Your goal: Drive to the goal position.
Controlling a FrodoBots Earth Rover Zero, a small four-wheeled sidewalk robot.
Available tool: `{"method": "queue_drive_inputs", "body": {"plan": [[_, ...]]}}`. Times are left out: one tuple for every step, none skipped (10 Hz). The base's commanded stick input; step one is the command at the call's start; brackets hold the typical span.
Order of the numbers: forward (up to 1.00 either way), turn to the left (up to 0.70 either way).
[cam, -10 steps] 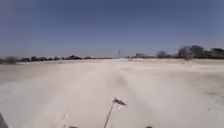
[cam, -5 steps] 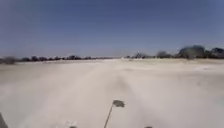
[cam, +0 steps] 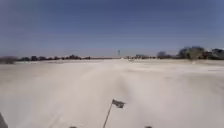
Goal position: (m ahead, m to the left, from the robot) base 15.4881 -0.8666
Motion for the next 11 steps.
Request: {"method": "queue_drive_inputs", "body": {"plan": [[0.7, 0.0], [0.7, 0.0], [0.7, 0.0], [0.7, 0.0], [0.7, 0.0], [0.7, 0.0], [0.7, 0.0], [0.7, 0.0], [0.7, 0.0], [0.7, 0.0], [0.7, 0.0]]}}
